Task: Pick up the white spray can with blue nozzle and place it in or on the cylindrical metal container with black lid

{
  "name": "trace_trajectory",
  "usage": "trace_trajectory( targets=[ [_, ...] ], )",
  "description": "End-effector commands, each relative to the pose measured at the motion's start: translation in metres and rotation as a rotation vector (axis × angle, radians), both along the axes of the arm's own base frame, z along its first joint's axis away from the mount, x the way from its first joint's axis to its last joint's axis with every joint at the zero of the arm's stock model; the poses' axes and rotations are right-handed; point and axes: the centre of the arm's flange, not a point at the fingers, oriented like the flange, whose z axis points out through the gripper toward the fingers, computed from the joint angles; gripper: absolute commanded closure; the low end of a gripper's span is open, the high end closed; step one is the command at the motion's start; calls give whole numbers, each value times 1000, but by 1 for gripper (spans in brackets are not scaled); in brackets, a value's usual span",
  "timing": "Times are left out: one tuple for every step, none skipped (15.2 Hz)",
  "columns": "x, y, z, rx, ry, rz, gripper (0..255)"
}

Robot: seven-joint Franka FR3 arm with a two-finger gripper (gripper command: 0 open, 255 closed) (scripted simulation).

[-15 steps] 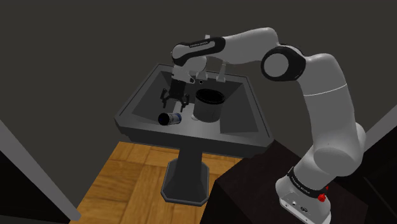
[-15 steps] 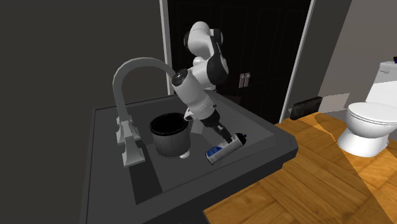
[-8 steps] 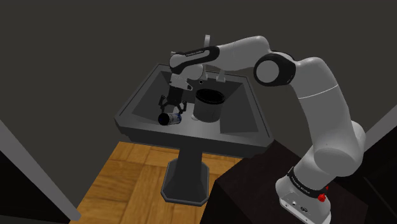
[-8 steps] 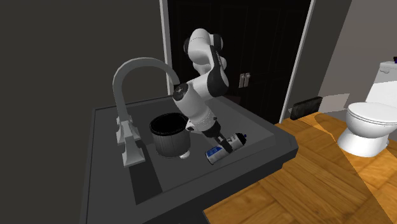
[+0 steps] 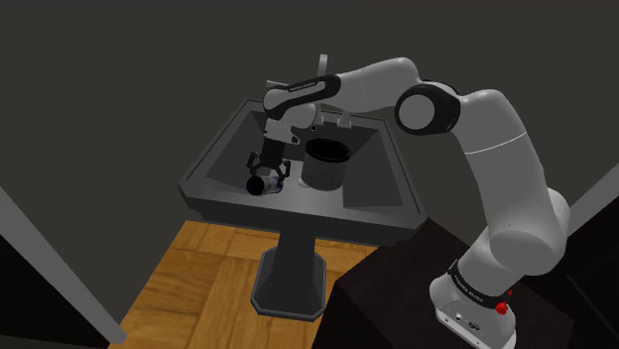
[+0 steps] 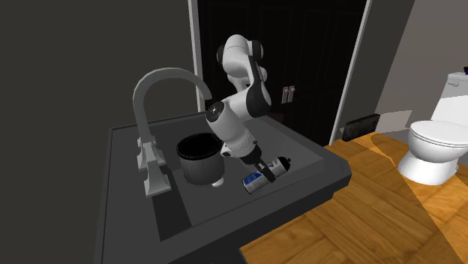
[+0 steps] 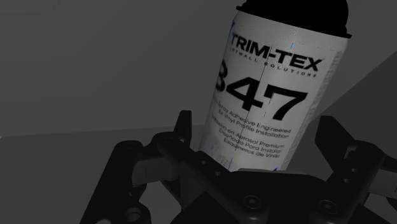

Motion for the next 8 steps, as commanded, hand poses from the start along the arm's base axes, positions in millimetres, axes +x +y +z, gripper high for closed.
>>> trace_trajectory(
  targets=[
    [0, 0, 0, 0, 0, 0, 0],
    [0, 0, 0, 0, 0, 0, 255],
    [0, 0, 0, 0, 0, 0, 255],
    [0, 0, 0, 0, 0, 0, 255],
    [0, 0, 0, 0, 0, 0, 255],
    [0, 0, 0, 0, 0, 0, 255],
    [0, 0, 0, 0, 0, 0, 255],
    [0, 0, 0, 0, 0, 0, 255]
  ],
)
